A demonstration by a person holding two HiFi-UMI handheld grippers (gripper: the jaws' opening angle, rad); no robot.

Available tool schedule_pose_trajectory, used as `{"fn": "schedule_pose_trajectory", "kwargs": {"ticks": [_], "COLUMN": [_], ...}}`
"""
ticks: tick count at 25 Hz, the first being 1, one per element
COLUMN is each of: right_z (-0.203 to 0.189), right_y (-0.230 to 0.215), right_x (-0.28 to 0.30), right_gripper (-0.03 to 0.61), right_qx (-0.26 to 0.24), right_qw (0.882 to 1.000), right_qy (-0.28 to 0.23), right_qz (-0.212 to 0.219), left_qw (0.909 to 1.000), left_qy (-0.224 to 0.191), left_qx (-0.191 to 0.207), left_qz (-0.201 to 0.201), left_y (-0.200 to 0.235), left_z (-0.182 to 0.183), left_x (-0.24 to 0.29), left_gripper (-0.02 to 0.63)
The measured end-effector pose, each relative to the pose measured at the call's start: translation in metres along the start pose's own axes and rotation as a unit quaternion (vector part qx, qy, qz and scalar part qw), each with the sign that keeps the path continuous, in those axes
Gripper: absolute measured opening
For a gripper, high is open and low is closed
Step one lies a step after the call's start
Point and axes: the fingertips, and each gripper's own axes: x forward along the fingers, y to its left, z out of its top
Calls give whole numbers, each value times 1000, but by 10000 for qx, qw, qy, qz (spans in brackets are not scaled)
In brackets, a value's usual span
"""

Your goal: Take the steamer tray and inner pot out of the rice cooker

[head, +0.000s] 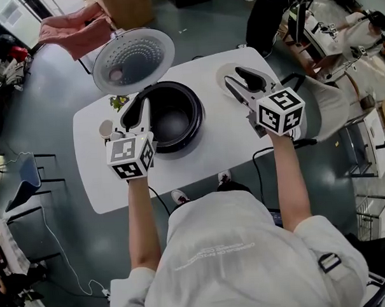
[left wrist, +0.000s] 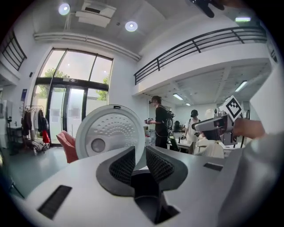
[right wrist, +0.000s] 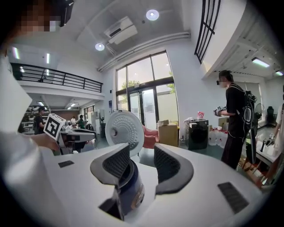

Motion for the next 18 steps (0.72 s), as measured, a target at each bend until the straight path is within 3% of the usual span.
{"fn": "schedule_pose_trajectory", "kwargs": {"ticks": [10,18], "right_z": [-1,-23], "right_y": [43,54], "right_x": [47,69], "right_gripper": [173,173], "right_qx": [290,312], "right_qw": [9979,9959], "right_qy": [-71,327], "right_qz": [573,779], "left_qw": [9986,9970], "left_qy": [30,389], "left_qx": [48,-132], "left_qz": [532,650], "left_y": [44,53], "left_z": [-8,-38], "left_x": [-35,-37], "left_gripper": [87,87]}}
